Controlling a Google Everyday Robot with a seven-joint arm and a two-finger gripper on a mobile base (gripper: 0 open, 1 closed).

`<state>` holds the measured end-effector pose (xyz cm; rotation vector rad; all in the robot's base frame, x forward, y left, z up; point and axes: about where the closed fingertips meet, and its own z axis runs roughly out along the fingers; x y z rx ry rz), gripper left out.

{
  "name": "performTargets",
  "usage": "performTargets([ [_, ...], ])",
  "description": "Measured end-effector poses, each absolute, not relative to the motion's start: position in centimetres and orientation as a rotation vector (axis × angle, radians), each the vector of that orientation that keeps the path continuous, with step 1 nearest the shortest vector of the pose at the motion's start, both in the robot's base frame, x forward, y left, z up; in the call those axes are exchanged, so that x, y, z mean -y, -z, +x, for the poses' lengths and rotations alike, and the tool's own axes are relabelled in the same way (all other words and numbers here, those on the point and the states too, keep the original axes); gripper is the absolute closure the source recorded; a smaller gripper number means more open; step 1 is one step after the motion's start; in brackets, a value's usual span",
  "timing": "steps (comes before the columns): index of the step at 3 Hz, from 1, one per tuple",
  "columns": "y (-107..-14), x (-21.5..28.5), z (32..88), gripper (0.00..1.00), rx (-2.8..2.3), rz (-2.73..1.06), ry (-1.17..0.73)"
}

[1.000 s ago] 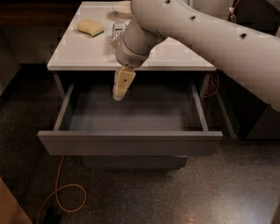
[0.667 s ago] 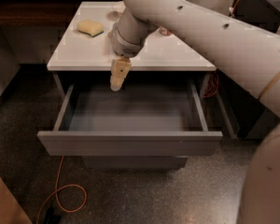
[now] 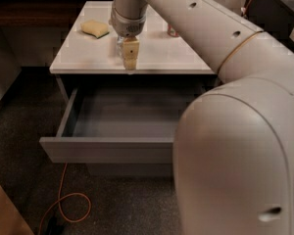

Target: Place blue plastic bottle into top drawer

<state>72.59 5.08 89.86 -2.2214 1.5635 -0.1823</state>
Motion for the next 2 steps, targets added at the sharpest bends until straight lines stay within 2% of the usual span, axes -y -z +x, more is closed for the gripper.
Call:
performTargets([
  [2, -88.57, -3.23, 72.61, 0.0, -1.236, -2.612, 0.127],
])
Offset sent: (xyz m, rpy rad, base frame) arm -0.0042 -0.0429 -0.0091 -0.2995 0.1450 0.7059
